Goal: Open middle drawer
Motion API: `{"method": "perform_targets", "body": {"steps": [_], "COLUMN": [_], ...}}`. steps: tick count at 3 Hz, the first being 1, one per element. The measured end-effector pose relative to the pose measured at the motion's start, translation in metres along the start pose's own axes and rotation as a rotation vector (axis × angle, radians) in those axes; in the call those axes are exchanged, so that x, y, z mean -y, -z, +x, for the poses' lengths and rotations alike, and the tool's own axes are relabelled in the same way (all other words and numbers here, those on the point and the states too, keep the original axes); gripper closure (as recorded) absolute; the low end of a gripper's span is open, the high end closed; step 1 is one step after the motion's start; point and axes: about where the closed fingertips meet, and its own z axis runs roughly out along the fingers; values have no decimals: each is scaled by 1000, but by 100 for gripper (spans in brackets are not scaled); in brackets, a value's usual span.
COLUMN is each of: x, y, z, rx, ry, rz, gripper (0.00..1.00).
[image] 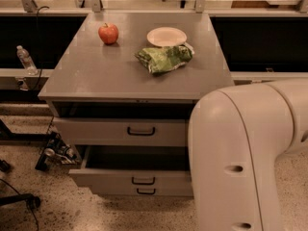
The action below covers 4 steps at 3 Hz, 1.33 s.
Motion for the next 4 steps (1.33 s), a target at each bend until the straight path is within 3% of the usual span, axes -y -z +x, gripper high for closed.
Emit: {"method": "perform_targets", "body": {"steps": [1, 4], "x": [-11, -11], "y": [0, 2], "z": [3, 3], "rx": [3, 3], "ry": [-18, -18], "rz": [-10, -10], "gripper": [100, 100]}}
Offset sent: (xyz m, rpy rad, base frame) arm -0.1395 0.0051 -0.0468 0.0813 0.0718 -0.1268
